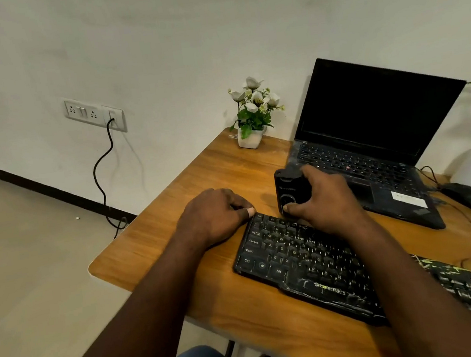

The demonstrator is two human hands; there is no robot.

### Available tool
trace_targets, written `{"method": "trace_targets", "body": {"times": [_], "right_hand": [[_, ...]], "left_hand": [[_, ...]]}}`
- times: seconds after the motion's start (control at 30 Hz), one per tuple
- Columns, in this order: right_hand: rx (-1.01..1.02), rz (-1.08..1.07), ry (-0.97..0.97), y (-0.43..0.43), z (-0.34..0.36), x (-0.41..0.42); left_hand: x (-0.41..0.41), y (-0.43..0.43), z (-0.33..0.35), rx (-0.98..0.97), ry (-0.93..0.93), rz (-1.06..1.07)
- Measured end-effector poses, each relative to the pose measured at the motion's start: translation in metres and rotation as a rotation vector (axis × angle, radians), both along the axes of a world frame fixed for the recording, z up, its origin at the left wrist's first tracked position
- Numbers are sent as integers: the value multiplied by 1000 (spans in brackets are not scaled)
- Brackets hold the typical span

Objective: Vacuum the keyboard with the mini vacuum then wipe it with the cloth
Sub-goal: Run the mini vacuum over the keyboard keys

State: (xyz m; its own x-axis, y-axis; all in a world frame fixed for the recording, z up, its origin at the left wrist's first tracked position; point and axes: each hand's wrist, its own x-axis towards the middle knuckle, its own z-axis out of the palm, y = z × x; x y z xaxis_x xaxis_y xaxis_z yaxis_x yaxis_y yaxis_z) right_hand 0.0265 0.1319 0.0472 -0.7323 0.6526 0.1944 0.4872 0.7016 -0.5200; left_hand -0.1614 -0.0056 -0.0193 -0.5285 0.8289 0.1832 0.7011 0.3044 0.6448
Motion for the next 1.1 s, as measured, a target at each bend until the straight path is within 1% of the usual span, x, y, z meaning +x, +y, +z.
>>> {"method": "trace_targets", "body": {"times": [0.07,0.13,0.23,0.33,0.47,0.53,0.63,0.7,0.8,0.97,1.1], "right_hand": [[-78,14,92,2,1,-1],[-126,71,127,-2,3,-4],[-80,102,89,-5,-1,-13],[-2,36,66,-3,-4,-15],[-52,86,142,-11,-6,-15],[-30,96,126,-12,-9,-17],[14,37,94,-6,-9,-16],[-34,26,130,-4,-8,-9],[-102,74,159,-7,-9,-3],[-62,-2,138,-1,-9,2],[-136,44,166,2,-6,13]], "left_hand": [[0,3,-1,-10,14,9],[-1,5,0,-7,32,11],[0,10,1,-1,37,11],[0,13,2,-2,30,15],[0,15,4,0,33,7],[0,14,3,11,22,1],[0,13,3,18,8,-10],[0,12,3,22,12,-24],[0,11,3,40,10,-37],[1,9,2,40,35,-43],[3,9,2,46,52,-30]]}}
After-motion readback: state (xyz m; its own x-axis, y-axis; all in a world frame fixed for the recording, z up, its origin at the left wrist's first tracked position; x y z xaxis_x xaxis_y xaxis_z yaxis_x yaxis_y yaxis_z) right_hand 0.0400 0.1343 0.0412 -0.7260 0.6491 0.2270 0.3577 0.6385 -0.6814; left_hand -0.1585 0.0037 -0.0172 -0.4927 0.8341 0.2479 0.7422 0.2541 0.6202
